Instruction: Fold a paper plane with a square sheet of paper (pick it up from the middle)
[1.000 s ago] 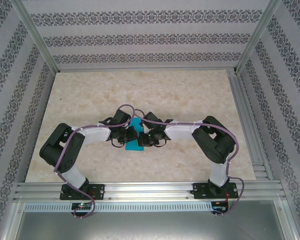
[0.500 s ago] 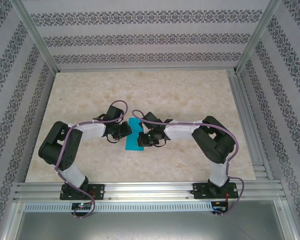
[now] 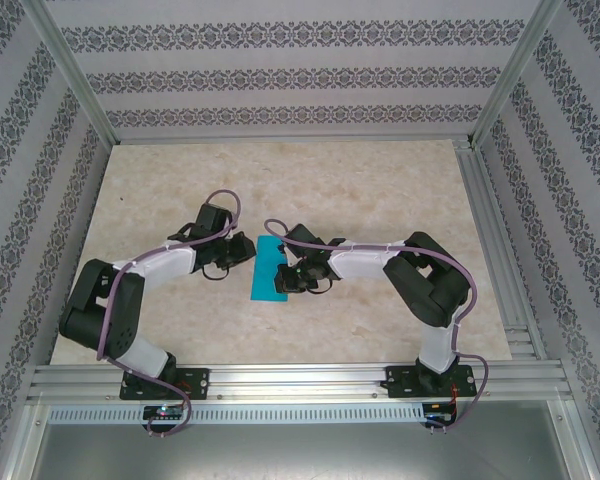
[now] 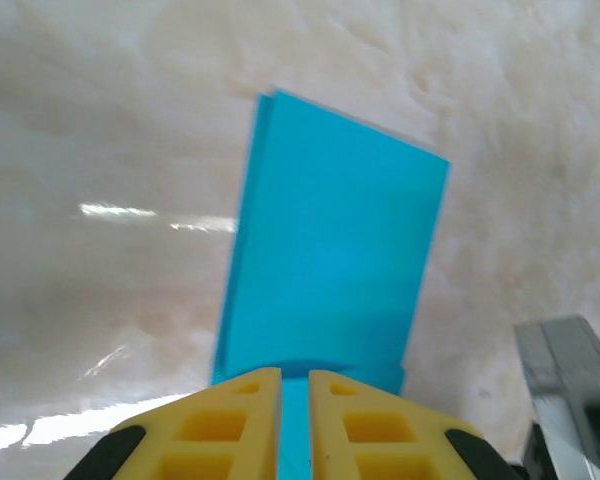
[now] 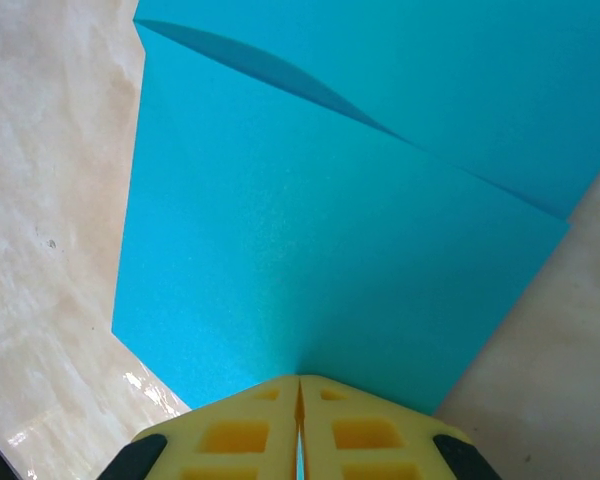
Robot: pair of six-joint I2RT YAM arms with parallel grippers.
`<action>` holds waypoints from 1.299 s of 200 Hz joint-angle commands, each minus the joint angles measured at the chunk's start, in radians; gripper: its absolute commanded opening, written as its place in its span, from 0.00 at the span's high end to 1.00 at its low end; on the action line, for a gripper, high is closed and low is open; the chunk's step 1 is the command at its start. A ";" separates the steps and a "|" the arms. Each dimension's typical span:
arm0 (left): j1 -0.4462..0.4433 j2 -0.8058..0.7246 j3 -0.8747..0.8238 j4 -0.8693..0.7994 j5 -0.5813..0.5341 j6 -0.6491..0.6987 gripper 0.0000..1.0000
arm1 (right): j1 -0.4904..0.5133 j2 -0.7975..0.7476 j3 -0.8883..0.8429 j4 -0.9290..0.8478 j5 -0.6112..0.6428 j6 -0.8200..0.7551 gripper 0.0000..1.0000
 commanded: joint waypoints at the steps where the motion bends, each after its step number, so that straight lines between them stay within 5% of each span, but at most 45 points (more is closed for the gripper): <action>1: -0.047 0.019 -0.029 0.047 0.084 0.000 0.84 | -0.003 -0.005 -0.008 0.033 -0.030 0.026 0.90; 61: -0.078 0.124 -0.014 0.082 0.060 -0.021 0.87 | -0.012 -0.028 0.009 0.085 -0.071 0.036 0.90; 151: -0.081 0.172 -0.007 -0.014 -0.080 -0.031 0.89 | 0.009 0.022 0.034 -0.092 -0.053 -0.040 0.90; 260: -0.080 0.194 -0.009 -0.039 -0.115 -0.046 0.90 | 0.034 -0.005 -0.029 -0.185 -0.069 -0.112 0.90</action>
